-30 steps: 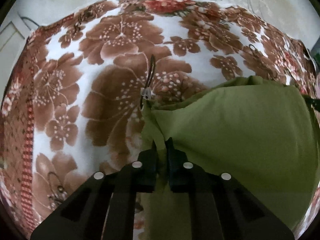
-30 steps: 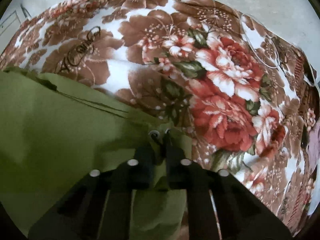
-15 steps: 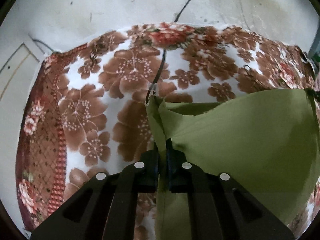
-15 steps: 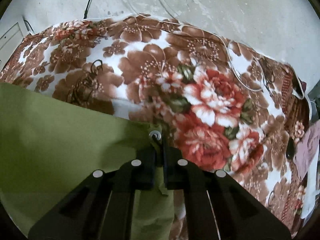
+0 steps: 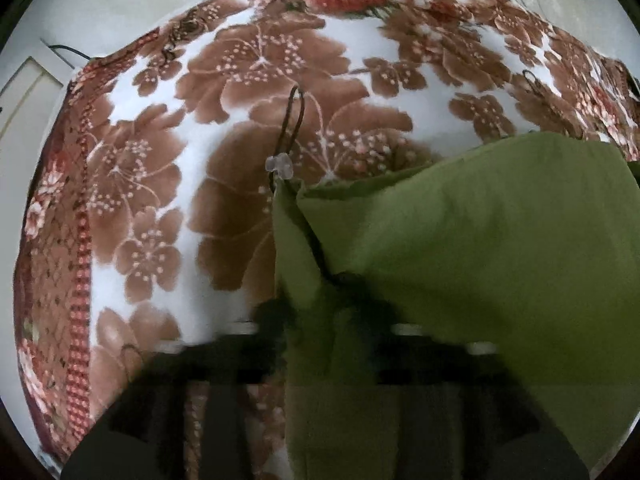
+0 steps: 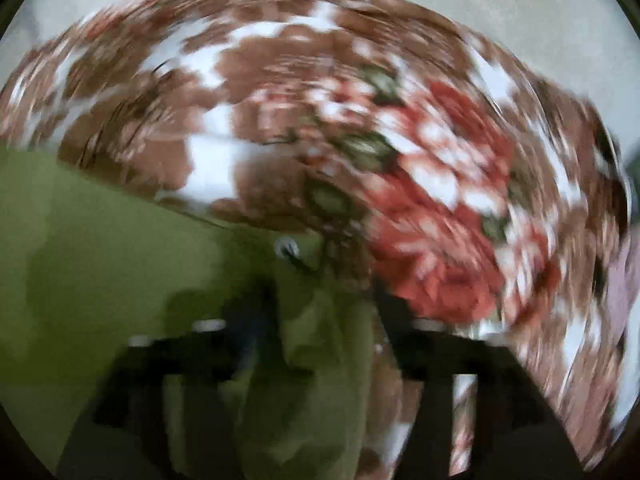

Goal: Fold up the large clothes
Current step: 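Lay the gripped edge down and open both tools, then smooth the folded jacket flat with both tools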

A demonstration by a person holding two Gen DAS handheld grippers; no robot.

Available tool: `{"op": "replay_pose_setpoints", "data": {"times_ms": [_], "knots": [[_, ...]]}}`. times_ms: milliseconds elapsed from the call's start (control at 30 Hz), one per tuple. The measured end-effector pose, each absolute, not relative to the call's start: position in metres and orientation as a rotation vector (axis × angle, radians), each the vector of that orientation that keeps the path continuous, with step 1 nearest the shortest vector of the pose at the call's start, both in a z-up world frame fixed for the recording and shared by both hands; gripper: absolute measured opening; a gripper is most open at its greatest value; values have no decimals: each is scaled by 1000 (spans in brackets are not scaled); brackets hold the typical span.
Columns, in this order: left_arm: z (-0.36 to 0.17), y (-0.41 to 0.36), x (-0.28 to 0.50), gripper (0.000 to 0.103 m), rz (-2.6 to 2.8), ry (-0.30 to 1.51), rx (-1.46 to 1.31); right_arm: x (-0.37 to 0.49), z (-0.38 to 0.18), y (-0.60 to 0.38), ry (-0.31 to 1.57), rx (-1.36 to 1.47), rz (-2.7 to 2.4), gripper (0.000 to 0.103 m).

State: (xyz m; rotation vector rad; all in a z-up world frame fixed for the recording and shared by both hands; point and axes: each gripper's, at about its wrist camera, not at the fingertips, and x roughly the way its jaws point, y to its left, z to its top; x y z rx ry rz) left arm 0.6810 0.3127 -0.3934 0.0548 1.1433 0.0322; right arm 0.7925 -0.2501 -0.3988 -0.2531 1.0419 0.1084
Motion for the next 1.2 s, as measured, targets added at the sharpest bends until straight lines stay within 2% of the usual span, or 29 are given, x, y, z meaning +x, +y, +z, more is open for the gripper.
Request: {"op": "replay_pose_setpoints", "data": {"times_ms": [33, 133, 300, 500, 600, 1000, 1200], "knots": [[-384, 310, 678, 81, 36, 1114, 71, 787, -390, -246, 1018, -271, 116, 80], [-357, 297, 666, 82, 35, 1056, 124, 767, -367, -229, 968, -280, 147, 89], [-329, 255, 640, 97, 25, 948, 50, 720, -351, -174, 876, -277, 179, 98], [-371, 175, 631, 97, 2, 954, -30, 703, -382, -120, 898, -220, 181, 98], [-389, 156, 634, 97, -21, 968, -33, 701, -401, -108, 905, -292, 158, 98], [-409, 247, 624, 99, 147, 987, 13, 722, -428, -229, 971, -318, -40, 98], [-385, 282, 600, 97, 191, 971, -60, 710, -412, -247, 952, -274, -44, 98]]}}
